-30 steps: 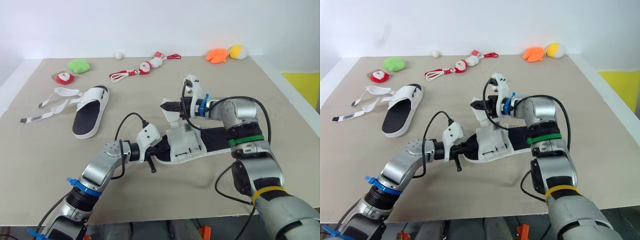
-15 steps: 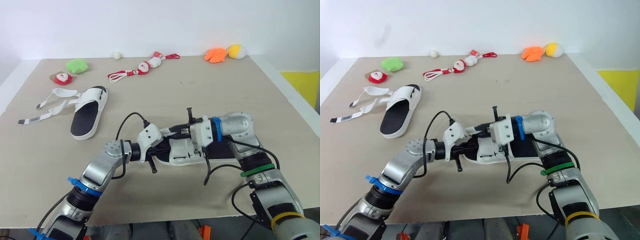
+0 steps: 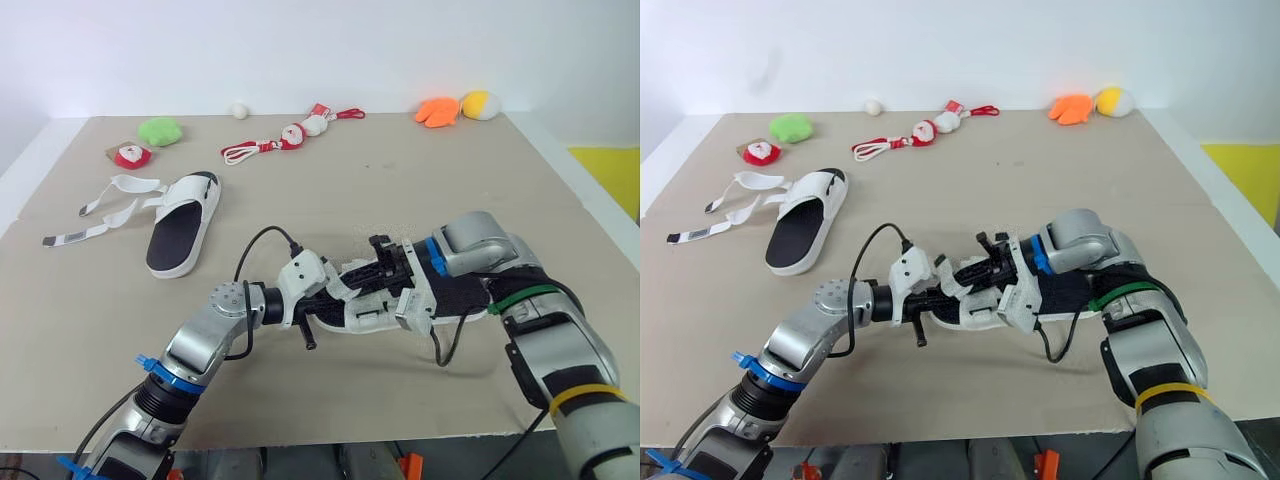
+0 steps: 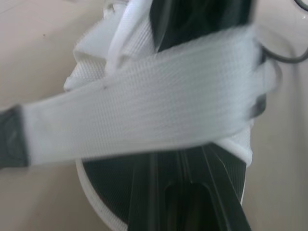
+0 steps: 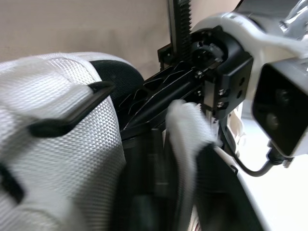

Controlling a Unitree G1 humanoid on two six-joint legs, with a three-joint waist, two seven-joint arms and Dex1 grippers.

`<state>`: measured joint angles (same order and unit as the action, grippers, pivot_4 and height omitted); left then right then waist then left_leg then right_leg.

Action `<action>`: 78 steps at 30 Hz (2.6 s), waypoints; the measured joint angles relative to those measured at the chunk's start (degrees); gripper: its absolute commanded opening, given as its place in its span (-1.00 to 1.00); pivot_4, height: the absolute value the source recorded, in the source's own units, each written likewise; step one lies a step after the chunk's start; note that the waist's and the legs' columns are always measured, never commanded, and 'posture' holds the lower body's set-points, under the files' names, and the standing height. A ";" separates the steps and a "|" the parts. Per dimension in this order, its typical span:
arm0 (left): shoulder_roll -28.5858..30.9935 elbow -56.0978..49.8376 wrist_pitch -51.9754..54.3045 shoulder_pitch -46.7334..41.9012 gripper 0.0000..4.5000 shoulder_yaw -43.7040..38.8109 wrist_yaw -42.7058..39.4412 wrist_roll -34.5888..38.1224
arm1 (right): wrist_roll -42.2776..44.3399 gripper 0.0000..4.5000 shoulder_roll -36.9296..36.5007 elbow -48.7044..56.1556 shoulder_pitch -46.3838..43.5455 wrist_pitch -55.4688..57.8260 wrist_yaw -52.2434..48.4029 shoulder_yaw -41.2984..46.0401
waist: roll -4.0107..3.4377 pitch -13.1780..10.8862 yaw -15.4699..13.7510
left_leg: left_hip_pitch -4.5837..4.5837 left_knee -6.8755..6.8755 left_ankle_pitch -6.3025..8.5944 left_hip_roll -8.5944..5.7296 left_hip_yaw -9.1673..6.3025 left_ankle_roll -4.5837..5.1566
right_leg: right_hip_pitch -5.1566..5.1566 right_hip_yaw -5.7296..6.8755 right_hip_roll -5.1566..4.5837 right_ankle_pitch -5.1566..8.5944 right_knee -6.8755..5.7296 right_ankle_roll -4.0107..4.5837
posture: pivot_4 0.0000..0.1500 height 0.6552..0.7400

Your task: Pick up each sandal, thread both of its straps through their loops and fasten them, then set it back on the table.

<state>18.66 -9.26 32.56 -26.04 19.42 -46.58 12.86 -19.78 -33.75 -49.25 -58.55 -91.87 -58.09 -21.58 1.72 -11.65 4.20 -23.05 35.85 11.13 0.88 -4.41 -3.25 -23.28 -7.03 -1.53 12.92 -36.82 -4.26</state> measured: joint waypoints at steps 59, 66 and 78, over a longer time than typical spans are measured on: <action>-0.70 0.31 -0.13 0.55 -1.00 -0.04 0.91 0.14 | 61.23 0.99 -10.91 54.40 -5.84 173.32 -3.83 -6.73 | -0.11 0.06 -0.42 | -0.29 0.24 -0.01 0.09 -0.38 0.05 | -0.16 0.52 0.04 0.09 -0.19 -0.06 | 1.00 1.00; -0.88 0.32 -0.13 0.61 -1.00 -0.05 1.03 0.14 | 59.42 0.99 -10.36 52.27 -5.80 174.33 -3.07 -6.74 | -0.12 0.06 -0.42 | -0.30 0.25 -0.01 0.08 -0.38 0.05 | -0.16 0.52 0.03 0.09 -0.19 -0.05 | 1.00 1.00; -1.27 0.71 -0.13 0.61 -1.00 -0.03 1.05 0.12 | 59.59 0.99 -8.41 54.71 -4.18 177.04 -1.35 -6.73 | -0.12 0.06 -0.43 | -0.30 0.31 -0.01 0.08 -0.38 0.05 | -0.13 0.52 0.03 0.06 -0.19 -0.08 | 1.00 1.00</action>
<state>17.38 -8.55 32.43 -25.43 19.39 -45.53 12.98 39.80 -42.16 5.46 -62.72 85.17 -59.44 -28.31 1.61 -11.59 3.77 -23.35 36.17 11.12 0.96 -4.79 -3.20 -23.41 -6.51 -1.49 12.99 -37.01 -4.35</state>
